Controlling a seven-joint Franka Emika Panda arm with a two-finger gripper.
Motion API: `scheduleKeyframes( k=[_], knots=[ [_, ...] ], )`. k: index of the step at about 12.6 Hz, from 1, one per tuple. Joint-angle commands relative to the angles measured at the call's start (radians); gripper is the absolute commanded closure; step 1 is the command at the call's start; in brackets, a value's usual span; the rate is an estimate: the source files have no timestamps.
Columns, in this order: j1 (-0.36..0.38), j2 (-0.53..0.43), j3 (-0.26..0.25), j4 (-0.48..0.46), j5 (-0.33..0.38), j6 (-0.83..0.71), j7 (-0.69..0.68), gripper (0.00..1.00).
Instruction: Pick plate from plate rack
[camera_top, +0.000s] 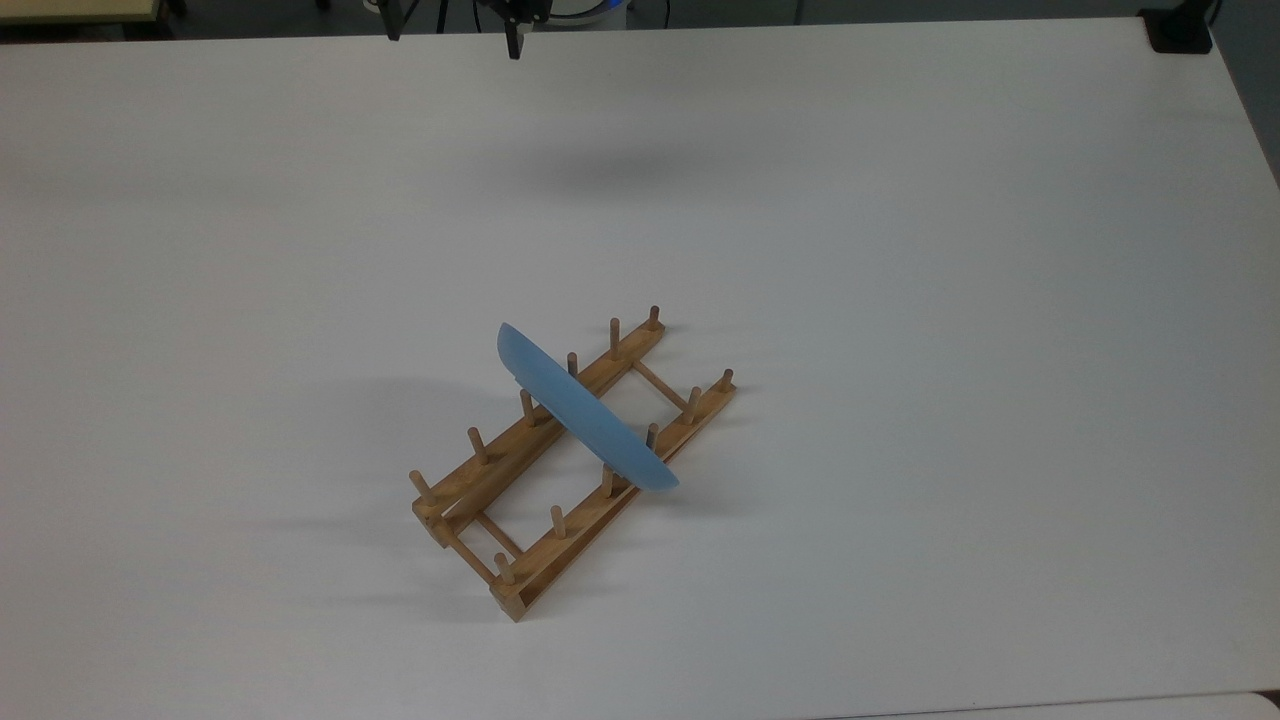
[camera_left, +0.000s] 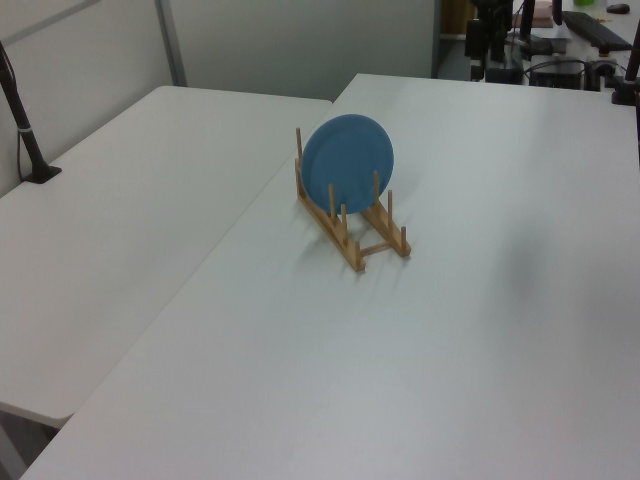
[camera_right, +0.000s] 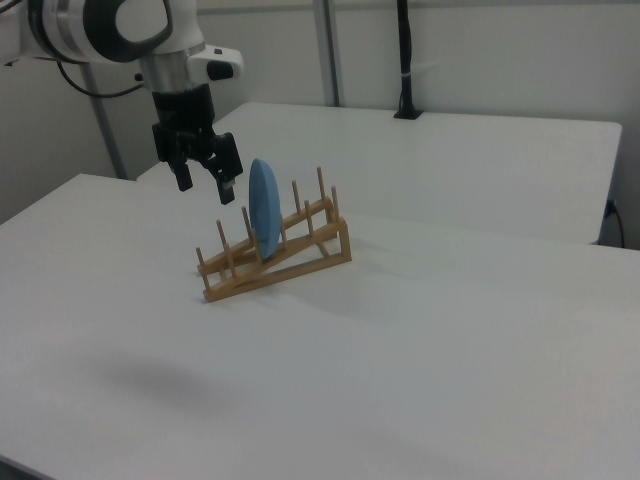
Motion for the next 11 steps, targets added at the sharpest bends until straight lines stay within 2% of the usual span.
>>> scheduleKeyframes(
  k=[1,11],
  knots=[
    [-0.002,-0.007,0.000,-0.006,0.003,-0.009,-0.018,0.00],
    [0.008,-0.002,0.008,-0.003,0.000,0.002,-0.030,0.00]
  ],
)
